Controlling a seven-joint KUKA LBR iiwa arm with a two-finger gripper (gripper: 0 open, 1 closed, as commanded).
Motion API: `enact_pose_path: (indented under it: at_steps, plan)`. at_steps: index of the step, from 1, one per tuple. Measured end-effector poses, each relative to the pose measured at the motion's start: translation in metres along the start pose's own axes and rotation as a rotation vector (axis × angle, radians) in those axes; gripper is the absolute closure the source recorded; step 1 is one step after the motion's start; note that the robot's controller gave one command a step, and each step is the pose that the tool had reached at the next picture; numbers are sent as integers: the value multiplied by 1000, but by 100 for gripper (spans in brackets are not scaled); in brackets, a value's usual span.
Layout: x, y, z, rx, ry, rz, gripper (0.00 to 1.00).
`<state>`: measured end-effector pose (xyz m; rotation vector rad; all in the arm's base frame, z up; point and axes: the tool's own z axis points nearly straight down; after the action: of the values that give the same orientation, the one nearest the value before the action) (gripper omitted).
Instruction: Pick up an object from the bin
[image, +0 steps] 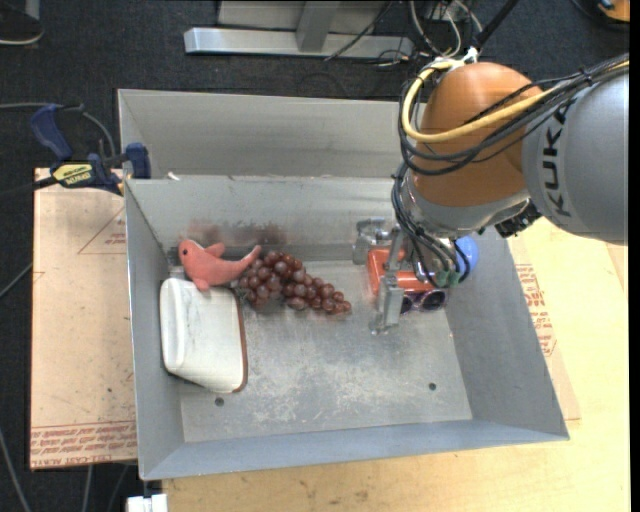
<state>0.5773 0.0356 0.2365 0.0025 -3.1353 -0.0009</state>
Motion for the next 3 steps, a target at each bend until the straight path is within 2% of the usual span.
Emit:
enact_pose_path:
  at_steps: [1,2,3]
  plan:
    - [-1,0,-5,0,-8,1,0]
    - [-17,19,51,-1,-13,4,0]
    - [-28,67,77,-1,-7,135,0]
